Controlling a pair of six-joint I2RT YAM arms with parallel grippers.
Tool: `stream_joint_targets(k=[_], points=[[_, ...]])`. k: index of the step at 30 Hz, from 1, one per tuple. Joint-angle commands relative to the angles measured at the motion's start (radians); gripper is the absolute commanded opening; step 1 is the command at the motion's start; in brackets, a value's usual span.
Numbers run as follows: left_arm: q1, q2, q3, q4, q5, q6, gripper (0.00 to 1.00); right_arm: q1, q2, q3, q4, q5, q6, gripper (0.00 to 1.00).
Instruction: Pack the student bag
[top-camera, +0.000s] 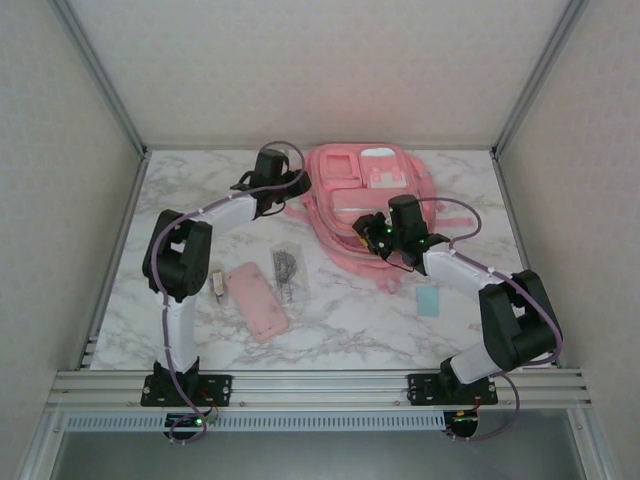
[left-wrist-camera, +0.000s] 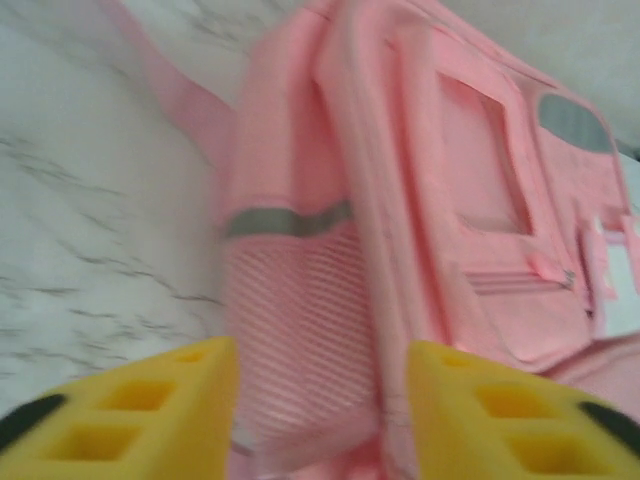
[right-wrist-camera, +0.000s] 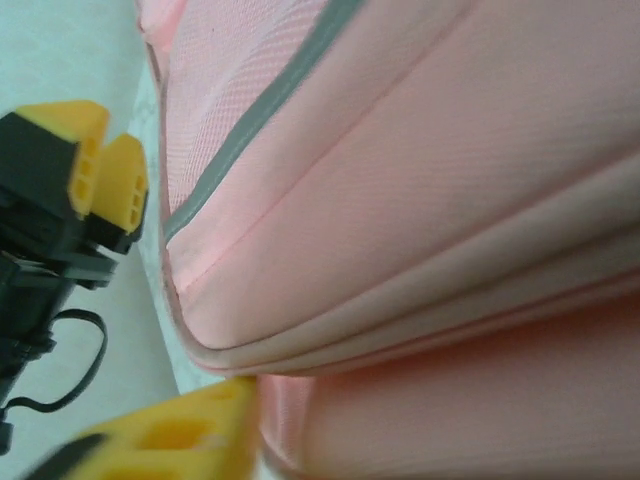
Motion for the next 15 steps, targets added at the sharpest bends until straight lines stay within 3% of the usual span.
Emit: stream_joint_targets(k=[1, 4, 11, 15], points=[[0.023, -0.116, 0.002, -0.081, -0.077, 0.017, 0.69, 0.024, -0.002, 0.073, -0.101, -0.037, -0.127, 0.52], [0.023, -0.207, -0.044, -0.151, -0.098, 0.041, 1.00, 0.049, -0.018, 0.110, -0.200, -0.043, -0.194, 0.60], [0.030, -0.465, -0.248, -0.222, -0.163, 0.028, 1.00, 0.218, -0.008, 0.200, -0.435, 0.003, -0.334, 0.67], [0.039, -0.580, -0.328, -0.300, -0.204, 0.019, 1.00, 0.365, 0.090, 0.279, -0.492, 0.061, -0.396, 0.75]])
